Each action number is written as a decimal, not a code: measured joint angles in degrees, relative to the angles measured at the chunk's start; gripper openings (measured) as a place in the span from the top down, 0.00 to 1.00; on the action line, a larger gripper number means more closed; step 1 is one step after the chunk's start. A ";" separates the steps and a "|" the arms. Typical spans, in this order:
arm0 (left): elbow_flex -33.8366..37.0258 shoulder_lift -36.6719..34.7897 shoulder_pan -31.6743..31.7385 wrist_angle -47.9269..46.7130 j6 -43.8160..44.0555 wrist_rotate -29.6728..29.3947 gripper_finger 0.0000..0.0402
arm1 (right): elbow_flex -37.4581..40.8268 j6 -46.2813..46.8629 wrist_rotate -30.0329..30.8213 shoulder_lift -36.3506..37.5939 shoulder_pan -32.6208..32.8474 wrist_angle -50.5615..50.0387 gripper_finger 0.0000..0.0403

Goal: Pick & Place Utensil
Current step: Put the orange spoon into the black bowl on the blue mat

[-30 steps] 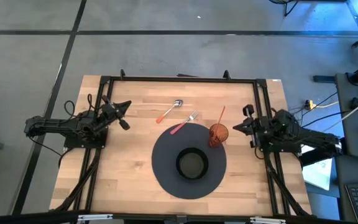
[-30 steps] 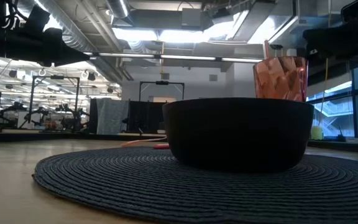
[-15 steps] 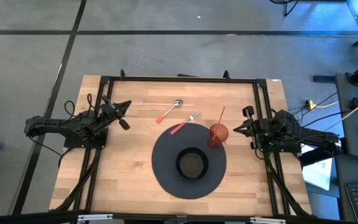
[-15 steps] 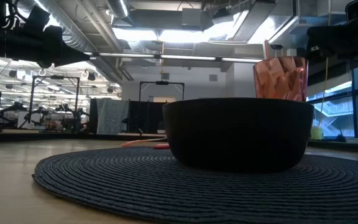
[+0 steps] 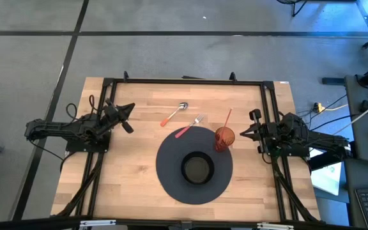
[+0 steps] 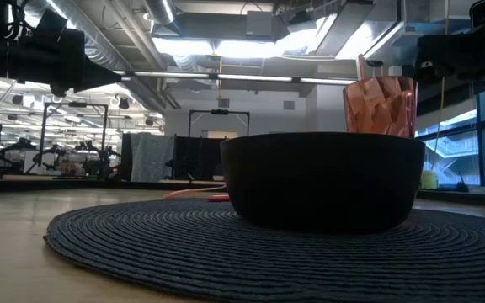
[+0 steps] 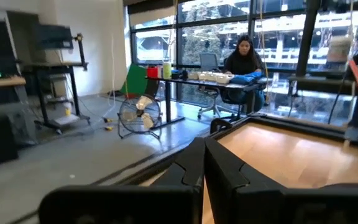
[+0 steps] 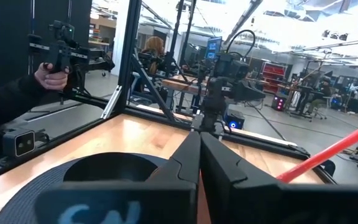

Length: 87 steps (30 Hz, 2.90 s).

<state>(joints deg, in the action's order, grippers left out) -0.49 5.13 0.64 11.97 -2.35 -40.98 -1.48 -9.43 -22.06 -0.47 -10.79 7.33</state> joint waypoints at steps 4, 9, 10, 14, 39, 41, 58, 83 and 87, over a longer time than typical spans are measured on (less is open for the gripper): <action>-0.84 2.72 0.00 -0.24 3.95 0.44 0.99 | 0.00 -0.14 0.15 0.00 0.00 0.04 0.97; -5.09 12.73 0.39 0.49 7.81 0.64 0.99 | 0.00 -0.11 4.21 0.00 0.00 0.04 0.97; -6.34 15.74 0.84 0.73 8.51 0.62 0.99 | 0.00 -0.11 4.89 0.00 -0.02 0.04 0.97; -12.84 31.09 4.68 1.04 11.44 2.20 0.99 | 0.00 -0.09 6.01 0.00 -0.02 0.07 0.97; -64.88 99.93 22.30 -30.22 0.09 32.57 0.75 | 0.00 0.37 6.00 0.00 -0.02 2.06 0.97; -65.51 100.82 22.27 -31.63 0.09 33.30 0.67 | 0.00 0.37 5.99 0.00 -0.02 1.78 0.97; -65.46 101.17 19.89 -33.23 0.65 28.00 0.43 | 0.00 0.37 5.99 0.00 -0.02 1.78 0.97; -65.39 103.96 19.74 -32.48 3.05 27.27 0.45 | 0.00 0.37 5.99 0.00 -0.02 0.94 0.97; -65.49 105.35 20.55 -33.18 2.57 27.07 0.45 | 0.00 0.37 5.95 -0.04 -0.01 0.88 0.97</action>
<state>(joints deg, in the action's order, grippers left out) -65.98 110.48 21.19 -21.22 0.23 -13.91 -1.48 -9.06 -16.12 -0.51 -10.80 8.22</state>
